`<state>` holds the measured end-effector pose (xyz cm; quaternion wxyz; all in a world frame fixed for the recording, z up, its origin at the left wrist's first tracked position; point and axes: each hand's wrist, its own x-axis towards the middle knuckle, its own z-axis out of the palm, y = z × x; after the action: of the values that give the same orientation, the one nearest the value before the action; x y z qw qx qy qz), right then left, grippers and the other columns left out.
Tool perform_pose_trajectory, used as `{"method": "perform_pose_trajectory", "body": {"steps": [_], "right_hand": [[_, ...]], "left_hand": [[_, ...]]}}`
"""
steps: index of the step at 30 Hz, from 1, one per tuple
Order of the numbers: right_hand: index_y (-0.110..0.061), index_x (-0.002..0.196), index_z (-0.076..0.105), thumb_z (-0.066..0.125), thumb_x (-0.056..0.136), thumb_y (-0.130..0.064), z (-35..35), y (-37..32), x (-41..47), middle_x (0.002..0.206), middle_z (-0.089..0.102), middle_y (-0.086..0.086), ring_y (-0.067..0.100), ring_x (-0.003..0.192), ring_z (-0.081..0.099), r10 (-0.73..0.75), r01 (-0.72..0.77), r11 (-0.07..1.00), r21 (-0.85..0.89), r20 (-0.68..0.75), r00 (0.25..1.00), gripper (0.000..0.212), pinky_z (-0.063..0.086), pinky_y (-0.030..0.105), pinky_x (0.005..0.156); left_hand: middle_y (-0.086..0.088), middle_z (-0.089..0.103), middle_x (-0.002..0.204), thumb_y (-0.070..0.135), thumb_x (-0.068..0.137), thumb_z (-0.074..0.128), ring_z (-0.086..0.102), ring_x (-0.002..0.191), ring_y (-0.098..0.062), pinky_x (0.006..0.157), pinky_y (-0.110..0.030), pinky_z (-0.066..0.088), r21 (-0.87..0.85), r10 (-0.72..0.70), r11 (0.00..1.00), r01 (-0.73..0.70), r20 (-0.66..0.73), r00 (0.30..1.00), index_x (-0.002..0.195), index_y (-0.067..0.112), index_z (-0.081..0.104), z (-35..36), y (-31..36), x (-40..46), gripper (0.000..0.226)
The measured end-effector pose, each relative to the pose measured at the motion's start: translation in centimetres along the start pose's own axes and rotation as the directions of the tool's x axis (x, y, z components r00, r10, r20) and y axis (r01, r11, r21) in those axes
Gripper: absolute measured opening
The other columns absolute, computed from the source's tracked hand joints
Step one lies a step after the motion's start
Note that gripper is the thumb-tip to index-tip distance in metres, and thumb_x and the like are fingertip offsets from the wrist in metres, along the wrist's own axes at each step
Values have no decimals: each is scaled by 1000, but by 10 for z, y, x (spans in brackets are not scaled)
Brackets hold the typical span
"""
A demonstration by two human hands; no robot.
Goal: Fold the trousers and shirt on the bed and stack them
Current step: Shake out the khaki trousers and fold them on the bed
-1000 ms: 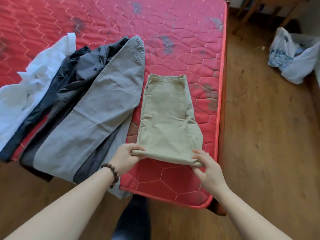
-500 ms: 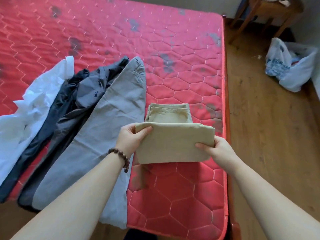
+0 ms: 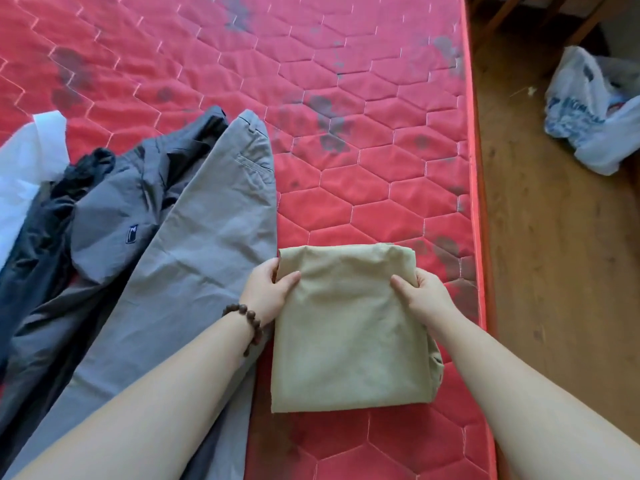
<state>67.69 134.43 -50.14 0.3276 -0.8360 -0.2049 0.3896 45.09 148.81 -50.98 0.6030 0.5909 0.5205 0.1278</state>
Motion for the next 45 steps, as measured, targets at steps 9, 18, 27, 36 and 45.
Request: {"method": "perform_pose_trajectory", "body": {"steps": [9, 18, 27, 36, 45], "right_hand": [[-14, 112, 53, 68, 83, -27, 28, -14, 5, 111, 57, 8, 31, 108, 52, -126, -31, 909, -415, -344, 931, 35, 41, 39, 85], [-37, 149, 8, 20, 95, -50, 76, 23, 14, 160, 1, -6, 23, 147, -10, -470, 384, 323, -865, 205, 858, 58, -13, 65, 110], [-32, 148, 27, 39, 101, -30, 52, 24, 18, 161, 5, -1, 18, 148, -7, -449, 441, 663, -605, 149, 881, 49, -8, 46, 119], [-8, 144, 39, 33, 94, -30, 97, 84, -78, 154, 28, 6, 24, 144, 24, -574, 529, 326, -784, 281, 769, 55, 16, 58, 111], [-34, 148, 29, 35, 91, -45, 60, 98, -68, 157, 17, -5, 20, 146, 18, -480, 416, 505, -756, 153, 863, 58, 10, 56, 115]], "left_hand": [[-13, 52, 124, 16, 79, 65, 50, 114, -32, 95, -44, 42, 716, 394, 694, -82, -282, 875, 122, 12, 54, 34, 13, -8, 44], [-12, -16, 156, 47, 95, 16, -26, 138, -38, 114, -54, -15, 947, 289, 237, -218, 145, 946, 152, 19, -1, 85, -37, 2, 66], [-11, 29, 153, 19, 87, 50, 13, 146, -29, 120, -39, 5, 645, 392, 678, -352, 87, 916, 136, 11, 51, 58, -25, -1, 50], [-14, 39, 148, 33, 88, 35, 34, 139, -31, 110, -54, 30, 915, 395, 251, -317, 202, 896, 138, 10, 48, 90, -75, -82, 56], [-7, 26, 155, 47, 87, 39, 18, 145, -31, 117, -45, 16, 881, 414, 404, -248, 66, 908, 145, 29, 35, 67, -95, -85, 61]]}}
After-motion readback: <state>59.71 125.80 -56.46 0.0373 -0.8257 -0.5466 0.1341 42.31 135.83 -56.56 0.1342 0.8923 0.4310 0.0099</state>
